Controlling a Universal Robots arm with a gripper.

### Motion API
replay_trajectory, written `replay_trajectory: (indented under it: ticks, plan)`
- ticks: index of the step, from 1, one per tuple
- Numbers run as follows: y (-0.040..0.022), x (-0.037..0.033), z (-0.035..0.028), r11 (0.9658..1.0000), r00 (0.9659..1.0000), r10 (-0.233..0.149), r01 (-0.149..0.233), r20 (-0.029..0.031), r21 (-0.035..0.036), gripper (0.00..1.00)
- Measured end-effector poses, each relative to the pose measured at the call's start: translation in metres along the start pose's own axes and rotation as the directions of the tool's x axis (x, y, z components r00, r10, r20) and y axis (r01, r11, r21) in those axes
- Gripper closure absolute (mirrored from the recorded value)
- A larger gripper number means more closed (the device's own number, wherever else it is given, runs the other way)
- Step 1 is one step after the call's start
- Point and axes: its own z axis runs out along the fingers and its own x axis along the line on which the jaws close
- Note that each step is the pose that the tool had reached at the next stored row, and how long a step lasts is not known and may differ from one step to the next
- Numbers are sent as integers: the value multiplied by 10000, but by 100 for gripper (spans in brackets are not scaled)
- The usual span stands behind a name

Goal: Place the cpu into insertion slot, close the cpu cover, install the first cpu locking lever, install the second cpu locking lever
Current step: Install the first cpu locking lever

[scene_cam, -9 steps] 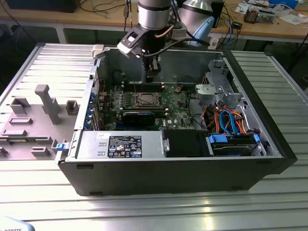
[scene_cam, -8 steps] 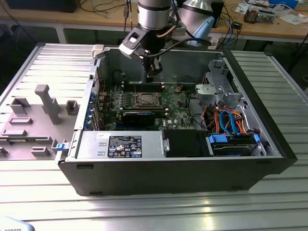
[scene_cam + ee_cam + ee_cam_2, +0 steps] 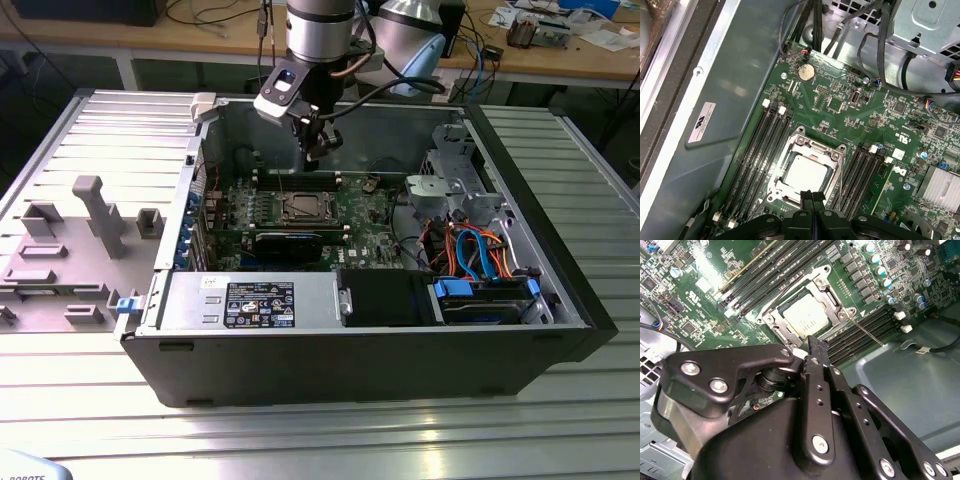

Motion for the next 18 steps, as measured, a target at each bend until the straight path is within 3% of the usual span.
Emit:
replay_trajectory:
  ticks: [12, 18]
  plan:
    - [0, 0, 0, 10000, 10000, -32, 32, 0, 0, 89]
    - [0, 0, 0, 9989, 9989, -460, 460, 2, 2, 89]
